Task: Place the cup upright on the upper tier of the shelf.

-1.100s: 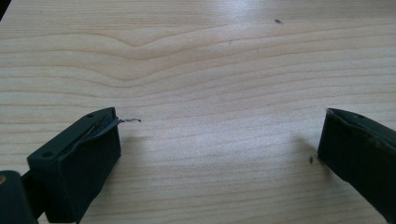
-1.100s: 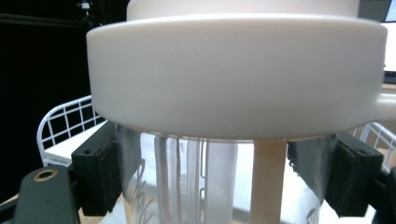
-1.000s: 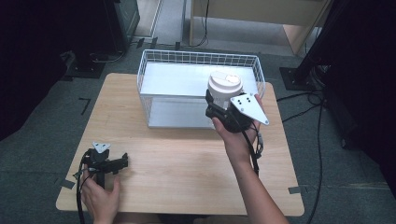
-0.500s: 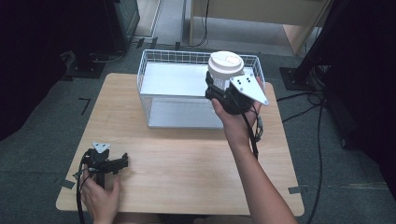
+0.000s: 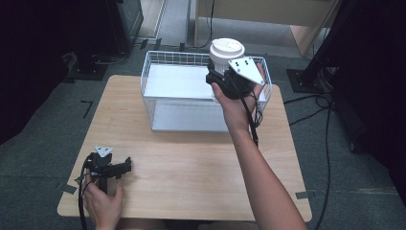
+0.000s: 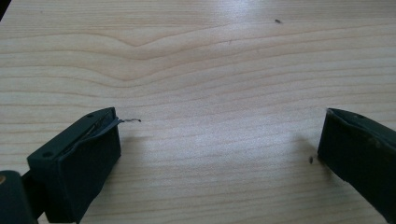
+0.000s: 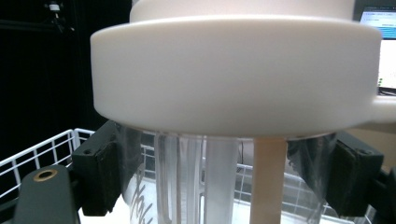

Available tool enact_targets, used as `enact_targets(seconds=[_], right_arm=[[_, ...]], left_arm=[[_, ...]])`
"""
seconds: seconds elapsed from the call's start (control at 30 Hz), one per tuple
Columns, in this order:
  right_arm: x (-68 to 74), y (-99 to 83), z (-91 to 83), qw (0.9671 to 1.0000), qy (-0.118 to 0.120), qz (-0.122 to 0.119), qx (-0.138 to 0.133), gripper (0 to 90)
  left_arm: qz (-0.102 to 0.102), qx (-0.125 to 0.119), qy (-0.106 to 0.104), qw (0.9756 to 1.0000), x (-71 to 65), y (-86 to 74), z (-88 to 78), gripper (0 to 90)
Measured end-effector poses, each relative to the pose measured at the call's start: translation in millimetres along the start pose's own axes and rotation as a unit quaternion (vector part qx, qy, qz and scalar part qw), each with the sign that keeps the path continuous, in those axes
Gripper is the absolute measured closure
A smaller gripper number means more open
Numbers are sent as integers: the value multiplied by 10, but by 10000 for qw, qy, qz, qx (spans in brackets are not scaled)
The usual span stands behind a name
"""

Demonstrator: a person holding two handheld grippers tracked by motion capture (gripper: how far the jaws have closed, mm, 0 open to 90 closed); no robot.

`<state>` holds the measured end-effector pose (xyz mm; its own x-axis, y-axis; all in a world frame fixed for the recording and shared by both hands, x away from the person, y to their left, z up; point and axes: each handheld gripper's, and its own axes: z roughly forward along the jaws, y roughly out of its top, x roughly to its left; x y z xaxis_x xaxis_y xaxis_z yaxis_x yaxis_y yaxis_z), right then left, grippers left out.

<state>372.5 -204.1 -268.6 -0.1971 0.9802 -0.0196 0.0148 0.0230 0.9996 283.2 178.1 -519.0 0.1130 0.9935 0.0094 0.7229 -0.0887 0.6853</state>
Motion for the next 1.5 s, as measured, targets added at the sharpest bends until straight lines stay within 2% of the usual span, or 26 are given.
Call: enact_targets(seconds=[0.13, 0.4, 0.63, 0.8, 1.03, 1.2, 1.33, 1.43, 1.5], right_arm=[[-21, -10, 80, 10000, -28, 44, 21, 159], [-127, -61, 314, 9995, -240, 170, 91, 158], [-162, -59, 442, 9994, -302, 132, 112, 158], [-177, -63, 551, 9991, -321, 222, 149, 158], [-126, -96, 722, 9984, -269, 412, 269, 158], [-64, -97, 826, 9986, -231, 377, 277, 158], [-70, -109, 851, 9987, -223, 397, 209, 158], [-82, -117, 815, 9985, -245, 447, 207, 157], [-74, -125, 769, 9987, -226, 381, 233, 155]], left_arm=[[2, 0, 1, 10000, 0, 0, 0, 0], [4, 1, 0, 10000, 0, 0, 0, 0], [4, 5, -1, 10000, 0, 1, -1, 0], [4, 6, -2, 10000, 1, 1, -1, 0], [1, 3, -1, 10000, 0, 0, -1, 0], [5, 7, -2, 10000, 1, 1, -1, 0], [4, 6, -2, 10000, 0, 1, -1, 0], [3, 5, -2, 10000, 0, 1, -1, 0], [3, 4, -2, 10000, 0, 1, -1, 0]])
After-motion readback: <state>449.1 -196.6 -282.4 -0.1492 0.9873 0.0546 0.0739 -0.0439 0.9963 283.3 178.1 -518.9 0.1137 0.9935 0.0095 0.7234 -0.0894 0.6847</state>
